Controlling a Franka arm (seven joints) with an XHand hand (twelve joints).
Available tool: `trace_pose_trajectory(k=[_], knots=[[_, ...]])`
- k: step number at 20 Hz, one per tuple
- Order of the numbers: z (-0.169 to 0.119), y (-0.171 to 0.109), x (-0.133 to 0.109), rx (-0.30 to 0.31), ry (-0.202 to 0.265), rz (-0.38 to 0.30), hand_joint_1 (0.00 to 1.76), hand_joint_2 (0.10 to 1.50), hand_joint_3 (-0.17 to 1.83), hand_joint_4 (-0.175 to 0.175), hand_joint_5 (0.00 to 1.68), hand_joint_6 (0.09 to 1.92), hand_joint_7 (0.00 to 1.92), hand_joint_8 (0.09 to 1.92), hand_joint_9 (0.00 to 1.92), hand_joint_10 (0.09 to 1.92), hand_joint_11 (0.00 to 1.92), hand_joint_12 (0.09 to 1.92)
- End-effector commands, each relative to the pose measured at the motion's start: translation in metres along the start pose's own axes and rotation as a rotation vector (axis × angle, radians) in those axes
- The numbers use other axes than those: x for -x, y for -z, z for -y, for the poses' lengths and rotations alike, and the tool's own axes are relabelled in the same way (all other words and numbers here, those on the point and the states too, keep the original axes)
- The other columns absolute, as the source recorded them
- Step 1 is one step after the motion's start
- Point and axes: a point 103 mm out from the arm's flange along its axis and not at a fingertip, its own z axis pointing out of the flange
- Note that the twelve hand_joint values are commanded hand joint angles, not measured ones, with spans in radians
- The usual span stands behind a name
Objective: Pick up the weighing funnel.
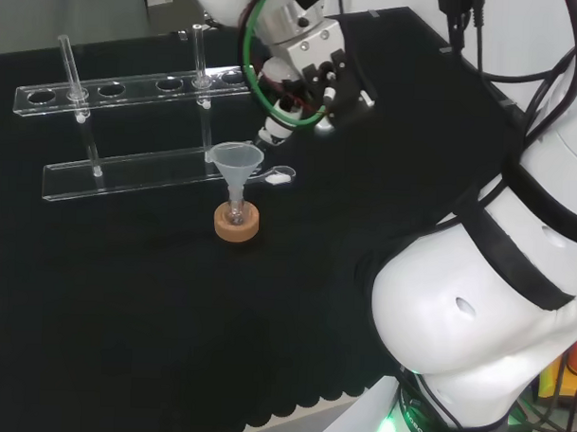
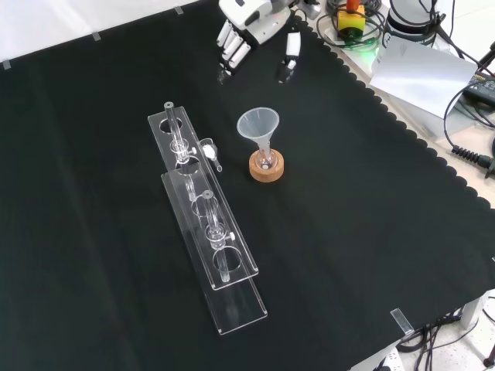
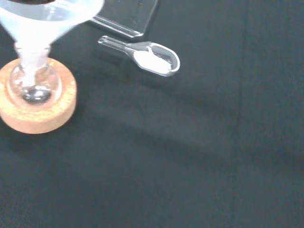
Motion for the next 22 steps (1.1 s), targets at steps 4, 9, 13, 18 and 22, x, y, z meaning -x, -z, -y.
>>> trace_pose_trajectory(k=[4,9,13,18,22], knots=[[-0.006,-0.036,0.049,0.049,-0.034,-0.107,0.61,0.74,0.43,-0.043,0.39,0.09,0.41,0.69,0.74,0.56,0.65,1.26],[-0.015,-0.055,0.064,0.091,-0.034,-0.134,0.66,0.74,0.45,-0.049,0.48,0.09,0.51,0.68,0.81,0.53,0.66,1.25],[-0.029,-0.074,0.069,0.103,-0.023,-0.169,0.72,0.73,0.46,-0.053,0.54,0.09,0.58,0.68,0.87,0.51,0.68,1.24],[-0.051,-0.097,0.066,0.082,0.001,-0.192,0.73,0.73,0.47,-0.055,0.56,0.09,0.62,0.69,0.89,0.51,0.69,1.24],[-0.068,-0.111,0.062,0.076,0.024,-0.218,0.73,0.72,0.49,-0.055,0.56,0.09,0.63,0.68,0.90,0.48,0.69,1.23]])
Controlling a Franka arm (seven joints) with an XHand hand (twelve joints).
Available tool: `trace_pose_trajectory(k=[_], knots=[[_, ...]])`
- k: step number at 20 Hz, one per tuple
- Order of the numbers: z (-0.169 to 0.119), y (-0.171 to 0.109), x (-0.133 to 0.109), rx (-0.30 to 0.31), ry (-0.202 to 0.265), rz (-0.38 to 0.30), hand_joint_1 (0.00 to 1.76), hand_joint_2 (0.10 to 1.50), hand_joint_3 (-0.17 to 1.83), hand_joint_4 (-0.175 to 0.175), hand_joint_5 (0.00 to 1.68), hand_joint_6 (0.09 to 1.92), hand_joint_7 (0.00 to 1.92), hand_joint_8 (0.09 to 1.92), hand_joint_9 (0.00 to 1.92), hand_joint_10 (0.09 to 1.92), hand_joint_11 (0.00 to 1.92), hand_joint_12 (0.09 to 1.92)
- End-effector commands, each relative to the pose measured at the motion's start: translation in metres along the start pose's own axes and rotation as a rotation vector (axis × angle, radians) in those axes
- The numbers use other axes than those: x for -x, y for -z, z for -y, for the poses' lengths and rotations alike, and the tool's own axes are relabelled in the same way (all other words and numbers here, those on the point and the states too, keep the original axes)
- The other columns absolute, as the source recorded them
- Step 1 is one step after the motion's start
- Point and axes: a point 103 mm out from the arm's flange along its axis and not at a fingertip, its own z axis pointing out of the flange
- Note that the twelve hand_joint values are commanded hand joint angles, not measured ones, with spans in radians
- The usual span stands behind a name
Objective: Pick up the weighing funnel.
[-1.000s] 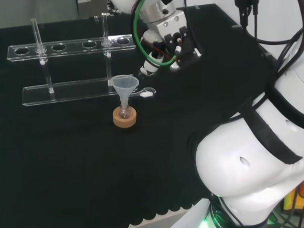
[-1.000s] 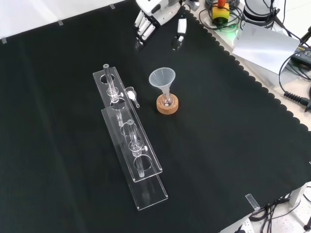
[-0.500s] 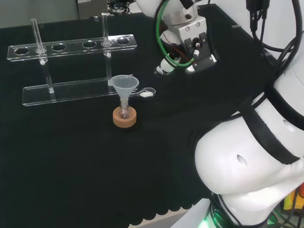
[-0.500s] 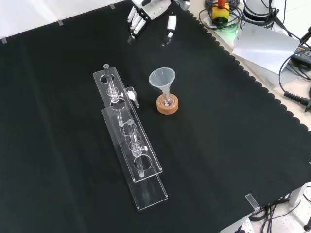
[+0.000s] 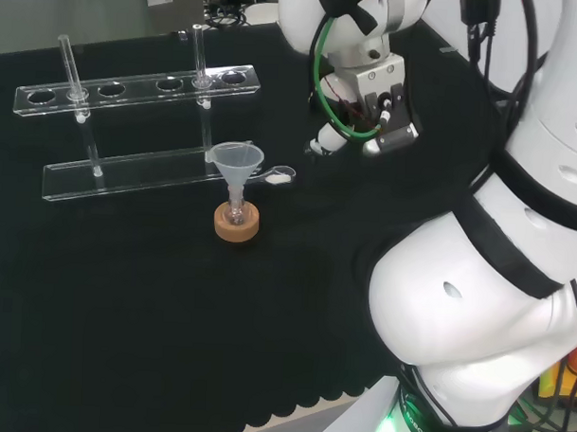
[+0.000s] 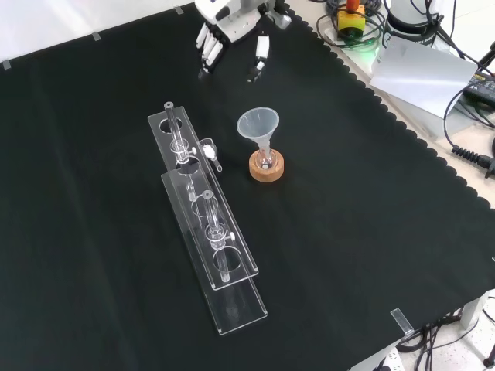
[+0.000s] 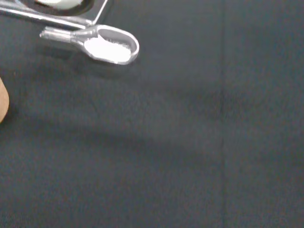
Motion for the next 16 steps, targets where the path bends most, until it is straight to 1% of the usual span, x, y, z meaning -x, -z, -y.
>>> trace_pose_trajectory(k=[1,5,11,14,16], knots=[[-0.031,-0.035,0.005,-0.013,0.033,-0.058,0.73,0.72,0.49,-0.055,0.56,0.09,0.63,0.68,0.90,0.48,0.69,1.22],[-0.047,-0.050,0.004,-0.024,0.051,-0.069,0.73,0.72,0.49,-0.056,0.57,0.09,0.63,0.68,0.90,0.48,0.68,1.22],[-0.066,-0.064,-0.001,-0.026,0.075,-0.071,0.75,0.72,0.50,-0.057,0.58,0.09,0.63,0.69,0.90,0.47,0.68,1.23],[-0.074,-0.069,-0.003,-0.031,0.079,-0.071,0.76,0.71,0.50,-0.057,0.59,0.09,0.63,0.69,0.90,0.47,0.68,1.23],[-0.080,-0.072,-0.004,-0.022,0.080,-0.085,0.77,0.71,0.50,-0.057,0.59,0.09,0.63,0.69,0.90,0.47,0.68,1.23]])
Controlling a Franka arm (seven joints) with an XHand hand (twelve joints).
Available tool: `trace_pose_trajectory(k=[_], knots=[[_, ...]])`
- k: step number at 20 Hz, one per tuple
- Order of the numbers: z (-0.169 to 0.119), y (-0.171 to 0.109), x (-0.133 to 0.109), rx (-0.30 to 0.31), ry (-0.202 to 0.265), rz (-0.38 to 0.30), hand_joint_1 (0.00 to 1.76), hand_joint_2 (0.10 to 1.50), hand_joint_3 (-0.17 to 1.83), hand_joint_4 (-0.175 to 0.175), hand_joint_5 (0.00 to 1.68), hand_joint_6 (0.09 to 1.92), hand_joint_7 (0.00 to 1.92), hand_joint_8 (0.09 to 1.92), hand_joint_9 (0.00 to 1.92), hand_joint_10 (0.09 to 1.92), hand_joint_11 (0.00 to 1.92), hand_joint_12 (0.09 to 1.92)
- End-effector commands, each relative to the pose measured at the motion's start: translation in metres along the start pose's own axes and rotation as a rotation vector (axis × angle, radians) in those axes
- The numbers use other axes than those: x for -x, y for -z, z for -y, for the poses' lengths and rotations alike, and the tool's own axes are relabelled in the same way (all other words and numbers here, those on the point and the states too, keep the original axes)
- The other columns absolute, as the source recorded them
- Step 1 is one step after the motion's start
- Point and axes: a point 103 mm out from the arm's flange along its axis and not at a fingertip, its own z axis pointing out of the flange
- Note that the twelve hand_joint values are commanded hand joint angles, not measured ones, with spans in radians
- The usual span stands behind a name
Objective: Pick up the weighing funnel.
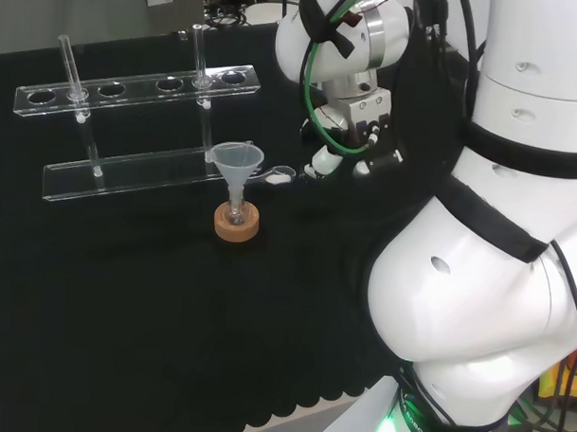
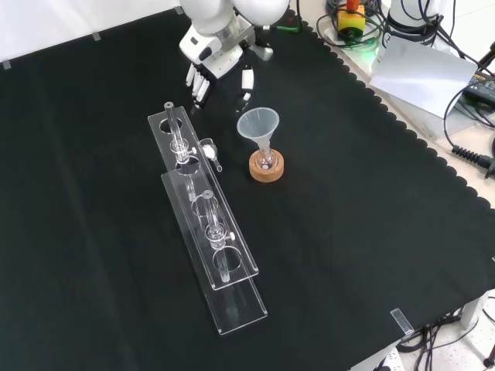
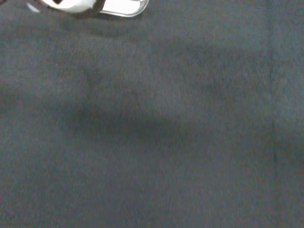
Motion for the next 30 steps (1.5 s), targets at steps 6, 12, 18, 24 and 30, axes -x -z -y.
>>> trace_pose_trajectory(k=[6,12,18,24,30], knots=[[-0.035,-0.016,0.005,0.015,0.001,-0.044,0.78,0.71,0.50,-0.059,0.59,0.09,0.63,0.69,0.90,0.47,0.67,1.23],[-0.046,-0.022,0.007,-0.001,-0.003,-0.032,0.78,0.71,0.51,-0.061,0.60,0.10,0.62,0.69,0.90,0.47,0.67,1.23],[-0.054,-0.024,0.000,-0.013,0.001,-0.020,0.78,0.71,0.51,-0.061,0.63,0.12,0.60,0.69,0.89,0.47,0.66,1.22],[-0.059,-0.028,-0.009,-0.018,0.009,-0.012,0.78,0.71,0.51,-0.062,0.65,0.14,0.59,0.70,0.88,0.47,0.65,1.23],[-0.062,-0.029,-0.011,-0.034,-0.004,-0.002,0.78,0.70,0.53,-0.063,0.65,0.20,0.58,0.72,0.88,0.48,0.65,1.23]])
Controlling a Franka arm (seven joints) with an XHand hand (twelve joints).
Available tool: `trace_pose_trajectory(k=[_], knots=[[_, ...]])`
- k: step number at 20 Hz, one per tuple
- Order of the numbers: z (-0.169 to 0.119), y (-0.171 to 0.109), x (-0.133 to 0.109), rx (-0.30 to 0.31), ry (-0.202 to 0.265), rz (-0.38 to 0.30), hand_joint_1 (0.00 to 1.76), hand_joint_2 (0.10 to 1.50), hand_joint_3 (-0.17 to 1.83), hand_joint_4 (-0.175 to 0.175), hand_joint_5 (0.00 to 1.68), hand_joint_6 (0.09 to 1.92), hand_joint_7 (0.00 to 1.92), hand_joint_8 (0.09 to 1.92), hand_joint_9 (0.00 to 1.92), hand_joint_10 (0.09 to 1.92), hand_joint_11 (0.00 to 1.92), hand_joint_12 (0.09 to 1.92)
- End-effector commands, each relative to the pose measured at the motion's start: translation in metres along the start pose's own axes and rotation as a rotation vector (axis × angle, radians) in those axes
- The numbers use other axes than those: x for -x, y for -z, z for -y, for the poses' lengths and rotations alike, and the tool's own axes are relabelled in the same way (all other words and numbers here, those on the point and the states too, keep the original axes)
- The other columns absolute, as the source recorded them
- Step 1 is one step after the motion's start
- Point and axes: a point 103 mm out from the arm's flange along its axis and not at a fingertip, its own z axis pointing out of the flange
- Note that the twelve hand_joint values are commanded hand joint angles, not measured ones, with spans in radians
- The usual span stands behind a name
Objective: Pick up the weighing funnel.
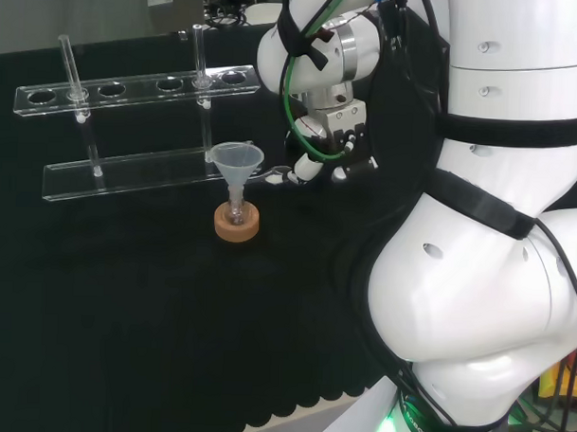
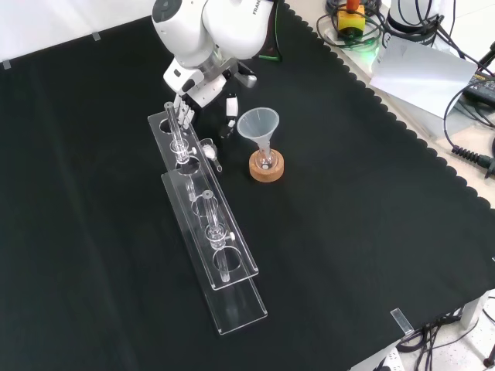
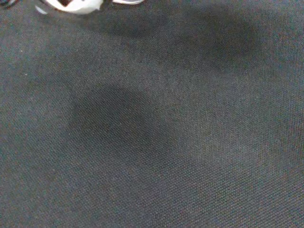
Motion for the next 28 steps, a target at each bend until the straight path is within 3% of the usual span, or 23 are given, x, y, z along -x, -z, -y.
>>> trace_pose_trajectory(k=[1,3,11,28], knots=[[-0.005,-0.001,-0.002,-0.019,-0.015,0.007,0.78,0.70,0.53,-0.063,0.65,0.20,0.58,0.72,0.88,0.48,0.65,1.23],[-0.009,-0.002,-0.004,-0.019,-0.014,0.012,0.78,0.70,0.53,-0.063,0.65,0.21,0.58,0.72,0.87,0.49,0.65,1.23],[-0.015,-0.006,-0.007,-0.025,-0.001,0.015,0.78,0.69,0.55,-0.063,0.53,0.55,0.58,0.73,0.86,0.51,0.65,1.24],[-0.015,-0.010,-0.012,-0.033,0.005,0.040,0.79,0.69,0.55,-0.061,0.58,0.62,0.58,0.74,0.86,0.51,0.64,1.24]])
